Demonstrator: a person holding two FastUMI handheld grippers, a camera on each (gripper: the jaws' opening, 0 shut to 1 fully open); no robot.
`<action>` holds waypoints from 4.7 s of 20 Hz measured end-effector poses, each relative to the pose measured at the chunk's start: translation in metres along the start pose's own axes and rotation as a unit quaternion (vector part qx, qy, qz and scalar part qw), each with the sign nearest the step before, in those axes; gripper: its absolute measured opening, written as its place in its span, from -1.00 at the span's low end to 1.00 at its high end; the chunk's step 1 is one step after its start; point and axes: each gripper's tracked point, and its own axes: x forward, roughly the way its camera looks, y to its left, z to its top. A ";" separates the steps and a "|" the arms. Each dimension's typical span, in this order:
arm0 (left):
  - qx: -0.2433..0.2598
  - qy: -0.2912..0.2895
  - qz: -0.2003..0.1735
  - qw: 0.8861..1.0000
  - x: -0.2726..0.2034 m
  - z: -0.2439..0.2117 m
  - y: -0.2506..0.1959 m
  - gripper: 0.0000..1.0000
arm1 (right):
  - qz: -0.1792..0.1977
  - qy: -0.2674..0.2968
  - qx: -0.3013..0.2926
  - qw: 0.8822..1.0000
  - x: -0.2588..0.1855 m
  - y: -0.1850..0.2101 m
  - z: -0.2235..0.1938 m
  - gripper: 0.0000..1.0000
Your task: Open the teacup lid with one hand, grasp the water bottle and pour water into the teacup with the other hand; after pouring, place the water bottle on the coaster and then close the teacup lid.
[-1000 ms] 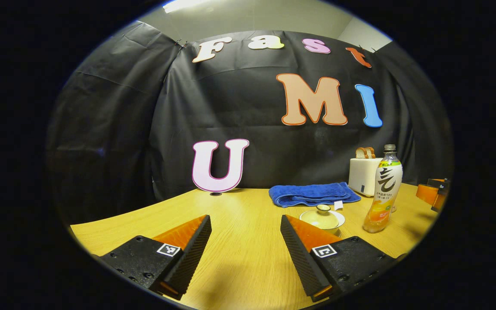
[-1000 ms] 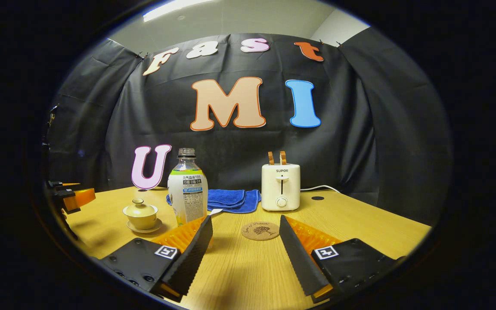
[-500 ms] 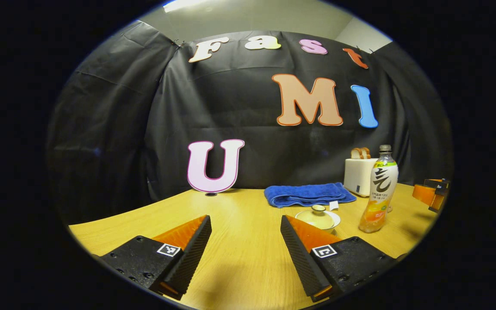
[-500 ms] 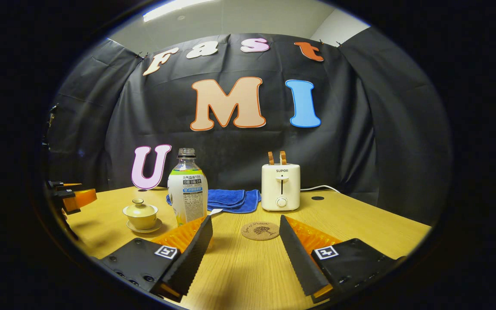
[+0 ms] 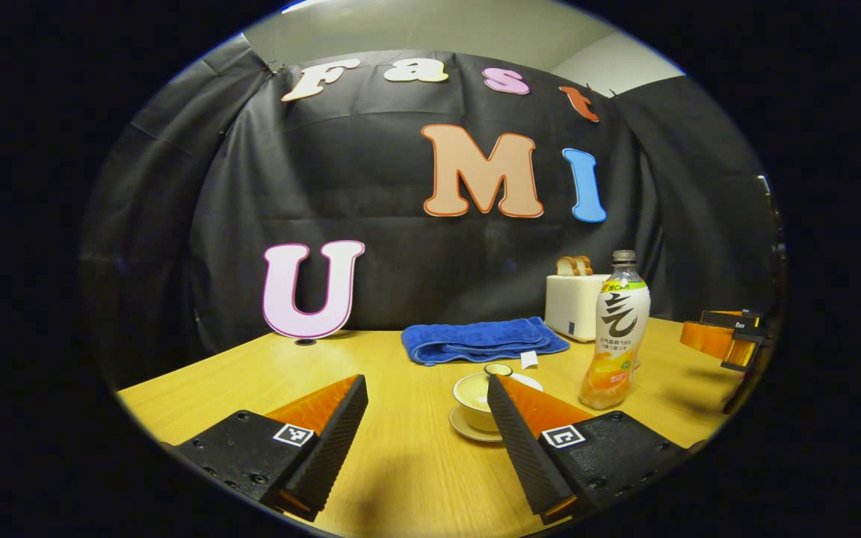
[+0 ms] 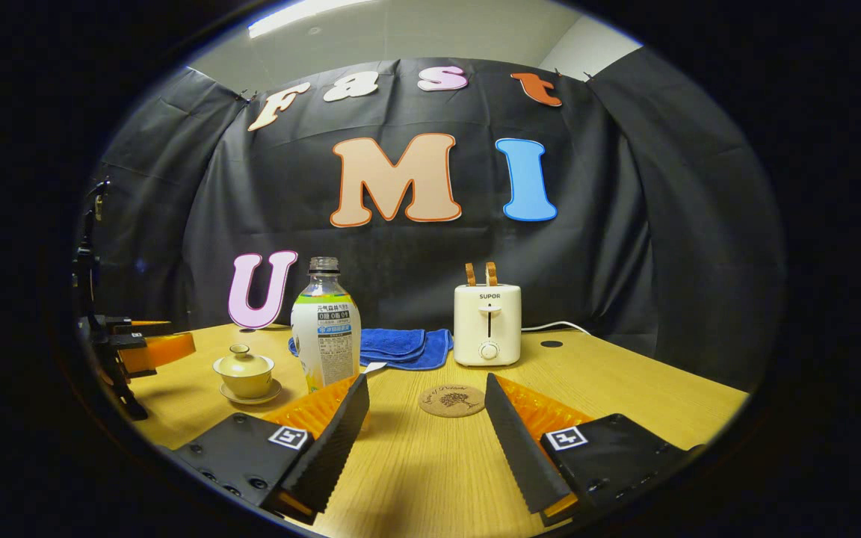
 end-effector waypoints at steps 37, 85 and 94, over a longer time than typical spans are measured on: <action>0.019 0.060 -0.144 0.988 0.074 -0.018 -0.061 -0.48 | 0.008 0.002 0.000 1.000 -0.001 0.003 0.000 0.96; 0.000 0.002 0.073 0.997 -0.017 -0.001 0.078 -0.51 | 0.115 0.082 -0.088 0.986 0.079 0.112 -0.016 0.35; 0.000 0.002 0.074 0.997 -0.017 -0.001 0.078 -0.51 | 0.041 0.006 -0.327 0.944 0.081 0.088 0.037 0.34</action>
